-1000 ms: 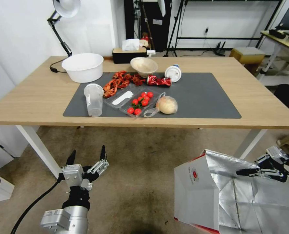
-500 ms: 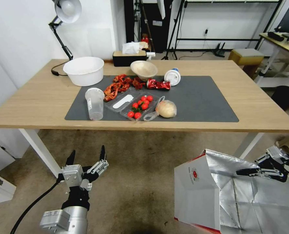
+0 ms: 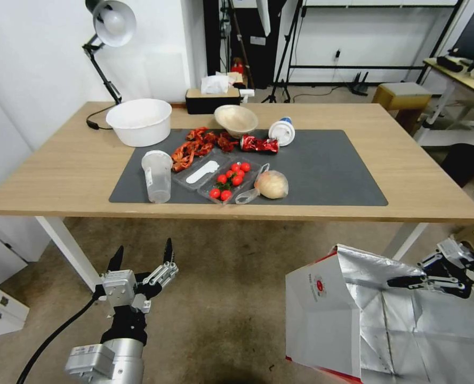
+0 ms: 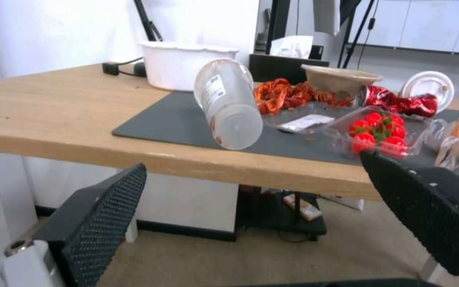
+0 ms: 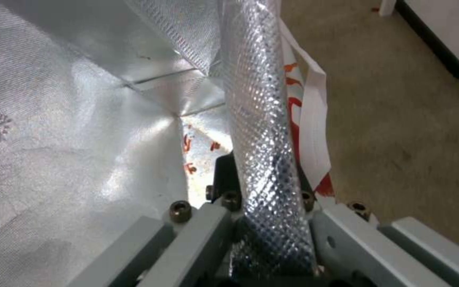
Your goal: Pick up the food delivery bag from the floor and place it on the table.
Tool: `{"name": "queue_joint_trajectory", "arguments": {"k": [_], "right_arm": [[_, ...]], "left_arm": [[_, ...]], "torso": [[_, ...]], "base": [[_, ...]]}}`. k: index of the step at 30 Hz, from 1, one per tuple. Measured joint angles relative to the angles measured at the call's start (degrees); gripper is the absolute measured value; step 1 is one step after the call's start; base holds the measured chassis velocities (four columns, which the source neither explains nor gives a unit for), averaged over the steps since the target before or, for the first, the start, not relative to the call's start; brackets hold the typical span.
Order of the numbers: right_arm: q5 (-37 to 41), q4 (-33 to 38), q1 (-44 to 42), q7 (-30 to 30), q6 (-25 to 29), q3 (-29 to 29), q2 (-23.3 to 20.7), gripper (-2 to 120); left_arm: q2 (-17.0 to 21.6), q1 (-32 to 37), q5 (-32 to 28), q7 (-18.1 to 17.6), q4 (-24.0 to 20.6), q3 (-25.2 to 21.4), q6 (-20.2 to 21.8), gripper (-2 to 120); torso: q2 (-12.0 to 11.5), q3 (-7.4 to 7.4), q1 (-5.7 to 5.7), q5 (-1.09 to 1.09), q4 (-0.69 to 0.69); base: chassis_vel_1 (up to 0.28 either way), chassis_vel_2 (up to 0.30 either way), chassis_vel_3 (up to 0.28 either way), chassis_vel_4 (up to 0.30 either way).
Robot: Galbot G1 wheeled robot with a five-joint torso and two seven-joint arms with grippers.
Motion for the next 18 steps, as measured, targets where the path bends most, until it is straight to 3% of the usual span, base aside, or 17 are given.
{"name": "queue_joint_trajectory", "arguments": {"k": [18], "right_arm": [[0.0, 0.0, 0.2, 0.0, -0.1, -0.2, 0.0, 0]], "left_arm": [[0.2, -0.5, -0.5, 0.1, 0.1, -0.1, 0.2, 100]], "torso": [[4.9, 2.80, 2.12, 0.00, 0.00]], "base": [[0.000, 0.000, 0.000, 0.000]]}}
